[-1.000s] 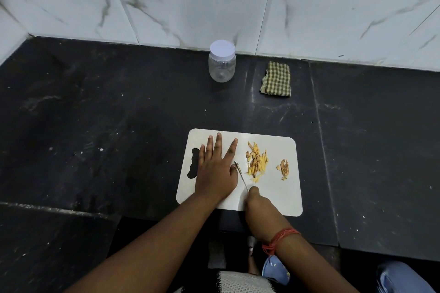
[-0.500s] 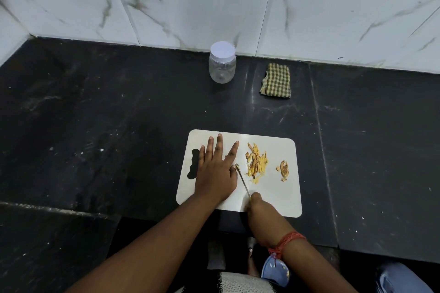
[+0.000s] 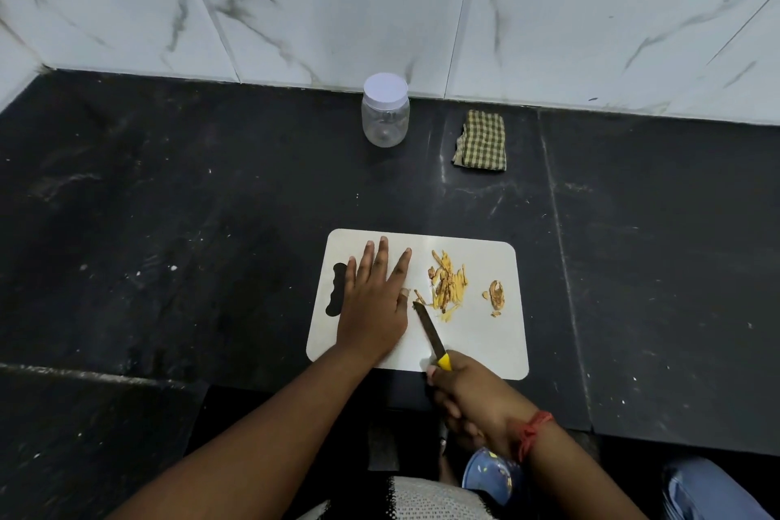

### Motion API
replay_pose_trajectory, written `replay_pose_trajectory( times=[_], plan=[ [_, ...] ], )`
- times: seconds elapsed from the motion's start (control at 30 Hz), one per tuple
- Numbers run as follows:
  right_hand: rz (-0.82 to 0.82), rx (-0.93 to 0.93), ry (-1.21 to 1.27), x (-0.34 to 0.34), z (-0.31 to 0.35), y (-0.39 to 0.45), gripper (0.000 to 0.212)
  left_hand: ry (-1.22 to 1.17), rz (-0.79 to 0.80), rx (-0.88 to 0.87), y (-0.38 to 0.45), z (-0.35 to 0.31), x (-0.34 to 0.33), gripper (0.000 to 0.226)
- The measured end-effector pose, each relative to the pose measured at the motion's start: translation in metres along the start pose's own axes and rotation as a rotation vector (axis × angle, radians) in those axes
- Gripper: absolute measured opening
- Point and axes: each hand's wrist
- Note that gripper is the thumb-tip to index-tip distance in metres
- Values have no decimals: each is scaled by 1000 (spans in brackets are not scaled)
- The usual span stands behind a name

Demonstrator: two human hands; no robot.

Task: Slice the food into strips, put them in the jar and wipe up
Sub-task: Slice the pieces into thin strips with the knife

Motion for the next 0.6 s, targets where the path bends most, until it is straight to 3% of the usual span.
replay_pose_trajectory(
  times=[0.13,0.33,0.6],
  plan=[
    [79,-12,107,1,4,-4,14,-136,-50,-15,-2,0,3,57],
    [-10,77,39,2,1,1,19,-322,-164,-64,-13,0,5,27],
    [-118,208,27,6,2,0,24,-109,-209,-98,-21,-2,3,13]
  ],
)
Point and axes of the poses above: each hand's wrist, its own y-axis towards the middle knuckle, its own x-axis out of the back of the hand, z = x × y, and after that the axes turned 10 degrees about z, right-handed
